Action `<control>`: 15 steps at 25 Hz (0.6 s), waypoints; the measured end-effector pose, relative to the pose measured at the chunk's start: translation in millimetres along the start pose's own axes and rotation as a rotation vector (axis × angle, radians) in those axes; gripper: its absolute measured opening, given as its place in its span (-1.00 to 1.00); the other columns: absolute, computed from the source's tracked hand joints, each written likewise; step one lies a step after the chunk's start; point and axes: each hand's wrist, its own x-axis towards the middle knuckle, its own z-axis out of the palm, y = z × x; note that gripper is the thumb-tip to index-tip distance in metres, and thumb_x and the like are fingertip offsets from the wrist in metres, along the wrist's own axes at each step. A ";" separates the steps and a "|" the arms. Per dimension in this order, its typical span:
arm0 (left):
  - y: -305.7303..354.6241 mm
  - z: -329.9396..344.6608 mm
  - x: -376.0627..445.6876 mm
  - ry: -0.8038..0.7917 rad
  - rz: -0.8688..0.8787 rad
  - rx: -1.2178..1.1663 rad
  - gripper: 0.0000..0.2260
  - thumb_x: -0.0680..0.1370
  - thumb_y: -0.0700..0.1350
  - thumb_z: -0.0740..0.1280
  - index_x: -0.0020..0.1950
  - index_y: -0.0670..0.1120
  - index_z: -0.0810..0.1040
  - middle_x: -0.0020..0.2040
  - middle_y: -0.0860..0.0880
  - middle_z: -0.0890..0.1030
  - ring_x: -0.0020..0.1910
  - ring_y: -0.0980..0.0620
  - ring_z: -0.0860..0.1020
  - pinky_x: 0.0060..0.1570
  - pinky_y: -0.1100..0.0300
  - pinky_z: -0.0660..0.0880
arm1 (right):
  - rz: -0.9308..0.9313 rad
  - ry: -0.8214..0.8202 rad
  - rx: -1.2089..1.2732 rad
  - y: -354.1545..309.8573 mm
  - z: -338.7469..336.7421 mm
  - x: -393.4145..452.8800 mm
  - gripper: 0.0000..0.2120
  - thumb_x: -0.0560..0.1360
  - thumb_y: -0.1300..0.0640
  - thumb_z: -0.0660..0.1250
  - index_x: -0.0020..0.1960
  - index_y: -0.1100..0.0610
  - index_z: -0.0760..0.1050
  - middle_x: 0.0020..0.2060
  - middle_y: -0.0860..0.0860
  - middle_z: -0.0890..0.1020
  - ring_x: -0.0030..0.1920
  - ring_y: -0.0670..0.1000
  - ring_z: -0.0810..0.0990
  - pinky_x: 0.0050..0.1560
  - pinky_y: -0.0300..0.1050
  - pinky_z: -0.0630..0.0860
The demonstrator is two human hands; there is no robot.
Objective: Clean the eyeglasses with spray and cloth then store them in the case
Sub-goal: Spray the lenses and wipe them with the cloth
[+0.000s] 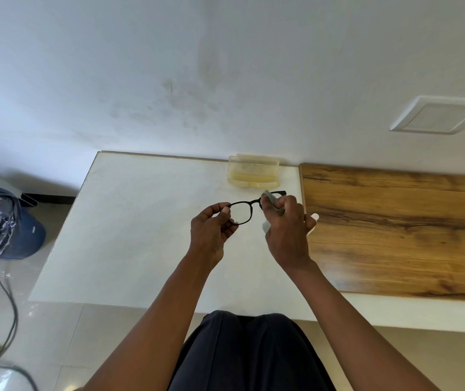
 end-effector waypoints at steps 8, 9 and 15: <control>3.6 -5.8 1.7 0.013 0.000 -0.016 -0.89 0.54 -0.31 0.26 -0.08 -0.17 0.56 -0.34 -0.07 0.48 -0.34 0.01 0.48 -0.30 0.25 0.58 | -0.007 -0.002 -0.018 7.3 4.9 -21.3 -0.38 0.08 0.54 0.47 0.10 0.18 0.60 -0.21 0.18 0.56 -0.23 0.18 0.58 -0.23 -0.02 0.22; 4.0 -6.5 2.1 0.013 -0.002 -0.017 -0.89 0.54 -0.31 0.26 -0.08 -0.17 0.56 -0.37 -0.06 0.49 -0.35 0.01 0.47 -0.32 0.25 0.58 | 0.029 -0.010 0.001 8.9 4.1 -19.3 -0.39 0.12 0.54 0.45 0.12 0.17 0.59 -0.19 0.18 0.56 -0.21 0.19 0.58 -0.22 -0.01 0.21; 2.3 -6.3 2.9 -0.006 -0.010 -0.022 -0.88 0.54 -0.31 0.25 -0.08 -0.17 0.57 -0.51 0.03 0.52 -0.36 0.01 0.48 -0.36 0.26 0.56 | 0.123 -0.037 0.047 14.4 3.8 3.6 -0.42 0.32 0.51 0.25 0.27 0.11 0.48 -0.01 0.19 0.49 -0.01 0.19 0.48 -0.12 -0.04 0.09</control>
